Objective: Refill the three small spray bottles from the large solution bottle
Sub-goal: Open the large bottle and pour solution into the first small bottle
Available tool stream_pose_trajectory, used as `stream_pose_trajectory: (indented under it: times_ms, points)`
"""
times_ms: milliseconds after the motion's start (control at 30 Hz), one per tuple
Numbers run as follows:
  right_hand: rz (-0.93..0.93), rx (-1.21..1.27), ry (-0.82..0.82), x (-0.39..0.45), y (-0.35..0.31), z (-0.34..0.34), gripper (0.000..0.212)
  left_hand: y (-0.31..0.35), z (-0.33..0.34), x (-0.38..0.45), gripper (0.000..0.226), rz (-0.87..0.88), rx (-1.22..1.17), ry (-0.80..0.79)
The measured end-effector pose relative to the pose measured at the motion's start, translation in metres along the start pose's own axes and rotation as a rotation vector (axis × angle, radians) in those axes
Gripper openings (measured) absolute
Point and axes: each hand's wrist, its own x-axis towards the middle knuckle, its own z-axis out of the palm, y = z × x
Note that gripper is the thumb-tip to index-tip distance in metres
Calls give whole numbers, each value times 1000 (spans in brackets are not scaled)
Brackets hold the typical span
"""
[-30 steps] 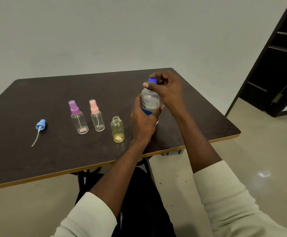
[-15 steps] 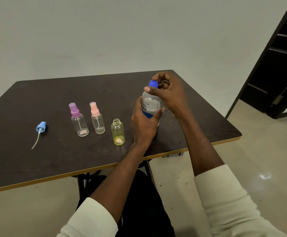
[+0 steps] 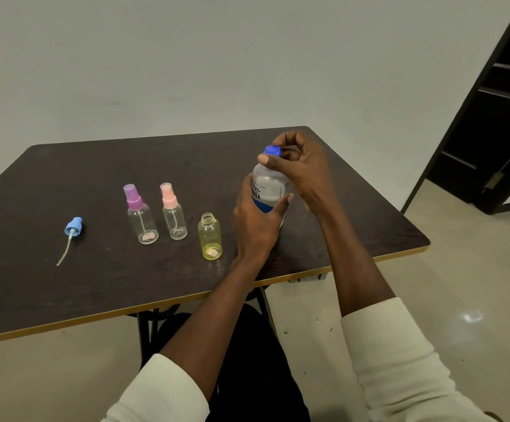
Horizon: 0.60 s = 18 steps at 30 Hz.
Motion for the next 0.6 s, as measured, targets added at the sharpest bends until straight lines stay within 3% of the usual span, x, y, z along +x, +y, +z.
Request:
stream_pose_trajectory:
  times_ms: [300, 467, 600]
  points:
    - [8, 65, -16, 0, 3, -5, 16, 1, -1, 0, 76, 12, 18, 1]
    - [-6, -3, -4, -1, 1, 1, 29, 2, -1, 0, 77, 1, 14, -2]
    - [-34, -5, -18, 1, -1, 1, 23, 2, -2, 0, 75, 14, 8, 4]
